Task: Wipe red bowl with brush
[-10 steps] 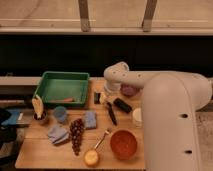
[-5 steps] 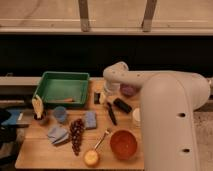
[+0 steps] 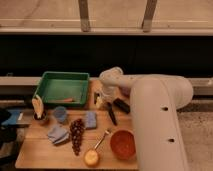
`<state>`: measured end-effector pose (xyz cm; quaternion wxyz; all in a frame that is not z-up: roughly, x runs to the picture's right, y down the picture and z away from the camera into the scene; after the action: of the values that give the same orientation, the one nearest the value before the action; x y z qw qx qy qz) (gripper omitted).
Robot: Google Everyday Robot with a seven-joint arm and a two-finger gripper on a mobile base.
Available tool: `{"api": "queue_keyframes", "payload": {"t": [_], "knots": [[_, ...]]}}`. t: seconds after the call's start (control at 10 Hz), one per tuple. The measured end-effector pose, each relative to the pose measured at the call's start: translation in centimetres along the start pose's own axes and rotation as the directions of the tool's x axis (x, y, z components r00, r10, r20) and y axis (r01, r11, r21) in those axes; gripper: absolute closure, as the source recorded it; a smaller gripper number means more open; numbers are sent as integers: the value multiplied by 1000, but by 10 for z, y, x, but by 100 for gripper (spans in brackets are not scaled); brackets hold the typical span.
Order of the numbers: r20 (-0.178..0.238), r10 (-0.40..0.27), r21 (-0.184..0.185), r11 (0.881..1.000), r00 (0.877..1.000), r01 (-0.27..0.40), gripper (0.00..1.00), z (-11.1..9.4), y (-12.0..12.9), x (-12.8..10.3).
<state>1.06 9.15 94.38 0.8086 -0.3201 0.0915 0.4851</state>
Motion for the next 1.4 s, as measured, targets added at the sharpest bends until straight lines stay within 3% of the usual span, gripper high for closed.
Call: {"api": "queue_keyframes", "payload": {"t": [0.6,0.7,0.9,1.0,1.2,1.4], "knots": [[-3,4,3,1000,1000,-4,93,-7,-3,3],[-5,2,1,1000,1000,-2,99,-7,-2,3],[-5,-1,0,1000,1000,1,100,-7,1,3],[24,7,2,1000,1000,-7,100,-13,-1,1],[89,19,15,1000,996,-20,100,-35,-8,-1],[156,21,36,999,987,-27,100,-75,-12,-11]]}}
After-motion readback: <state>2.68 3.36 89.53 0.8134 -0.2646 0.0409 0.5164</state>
